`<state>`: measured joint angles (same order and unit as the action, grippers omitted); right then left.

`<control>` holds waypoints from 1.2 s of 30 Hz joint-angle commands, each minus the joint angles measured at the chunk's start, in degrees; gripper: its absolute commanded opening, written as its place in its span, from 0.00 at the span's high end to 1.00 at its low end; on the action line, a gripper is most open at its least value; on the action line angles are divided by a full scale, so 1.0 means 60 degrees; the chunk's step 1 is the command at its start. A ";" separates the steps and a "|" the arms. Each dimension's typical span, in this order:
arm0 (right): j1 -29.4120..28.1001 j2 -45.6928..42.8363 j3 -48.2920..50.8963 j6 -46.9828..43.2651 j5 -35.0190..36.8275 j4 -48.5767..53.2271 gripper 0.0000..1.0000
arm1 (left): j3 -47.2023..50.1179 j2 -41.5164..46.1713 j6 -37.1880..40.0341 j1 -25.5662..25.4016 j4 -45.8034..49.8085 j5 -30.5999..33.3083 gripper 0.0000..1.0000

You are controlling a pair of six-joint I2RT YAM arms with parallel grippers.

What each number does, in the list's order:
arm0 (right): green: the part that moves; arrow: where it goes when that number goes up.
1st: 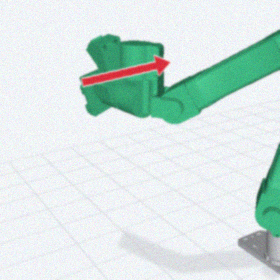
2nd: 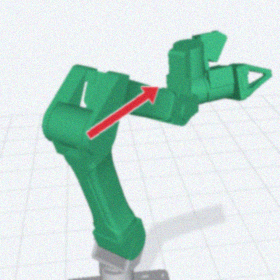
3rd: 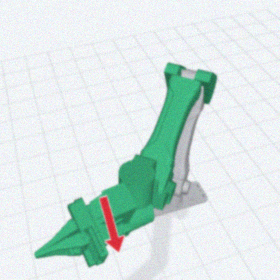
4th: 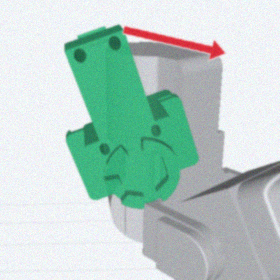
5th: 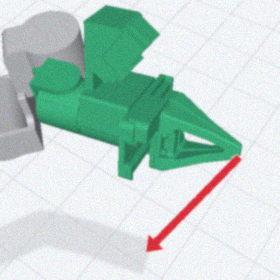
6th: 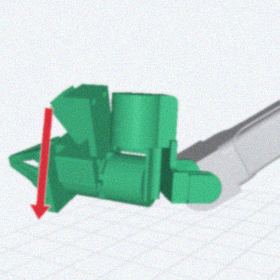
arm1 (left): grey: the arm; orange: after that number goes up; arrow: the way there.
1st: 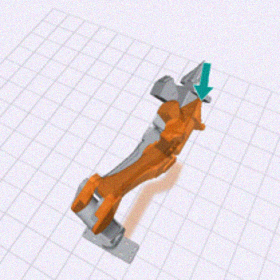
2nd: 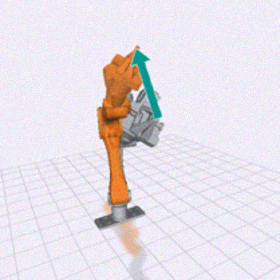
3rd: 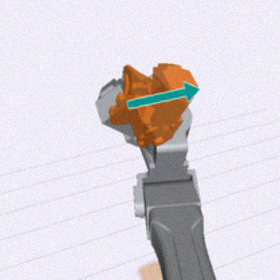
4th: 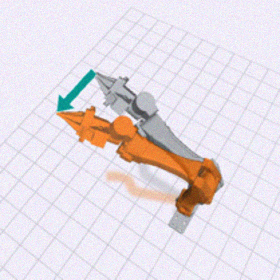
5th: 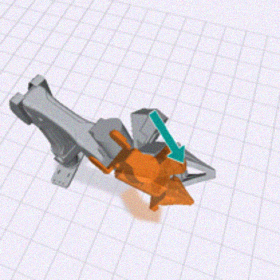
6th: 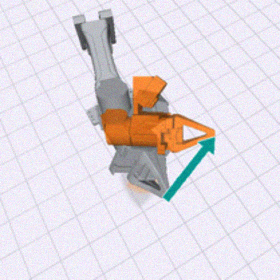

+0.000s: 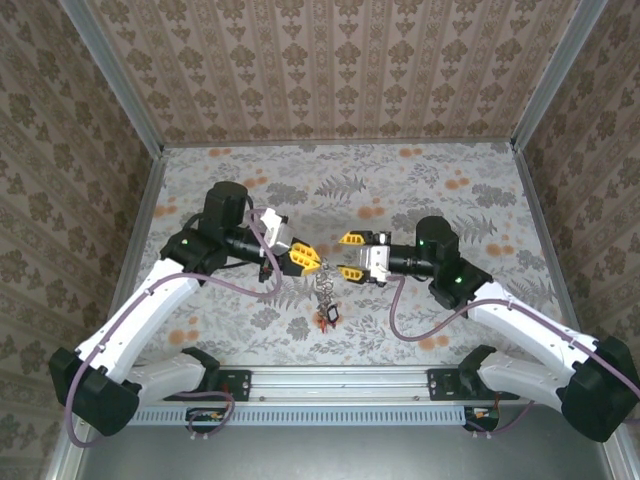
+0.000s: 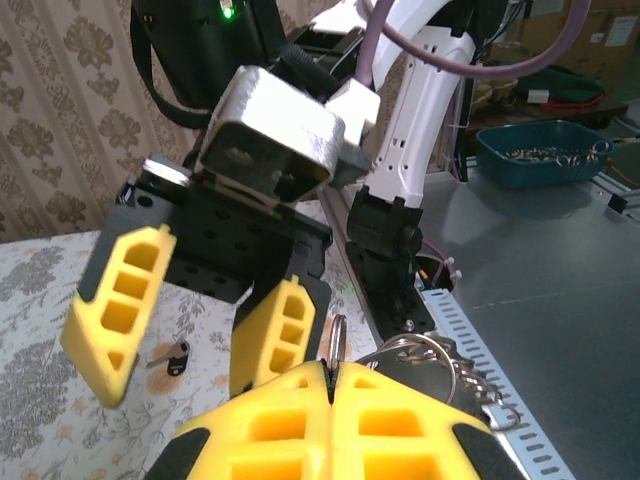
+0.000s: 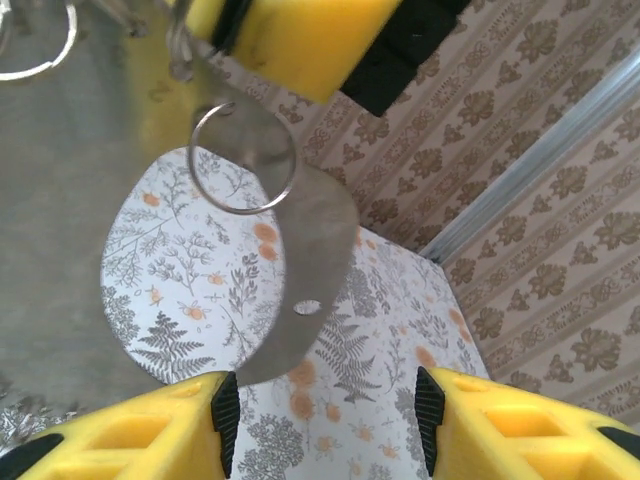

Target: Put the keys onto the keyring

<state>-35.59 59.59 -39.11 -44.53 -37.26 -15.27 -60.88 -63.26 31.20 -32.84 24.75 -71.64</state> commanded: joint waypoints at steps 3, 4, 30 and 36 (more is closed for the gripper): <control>-0.0477 -0.0220 0.0281 -0.0366 0.0394 -0.0658 0.46 | -0.0502 -0.0028 0.0113 0.0068 0.0015 -0.0931 1.00; -0.0532 -0.0213 0.0328 -0.0277 0.0518 -0.0870 0.46 | -0.0546 -0.0032 0.0114 0.0068 0.0031 -0.0964 1.00; -0.1456 -0.0748 0.0944 0.0294 0.1829 -0.3030 0.48 | -0.0483 0.0077 -0.0364 0.0111 -0.0176 -0.0966 1.00; -0.1592 -0.0864 0.1084 0.0093 0.2223 -0.3322 0.52 | -0.0459 0.0083 -0.0383 0.0119 -0.0178 -0.0973 1.00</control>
<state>-44.62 55.72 -33.39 -42.50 -25.85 -32.80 -62.41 -64.12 29.56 -32.51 24.71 -74.39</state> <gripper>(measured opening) 0.485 0.047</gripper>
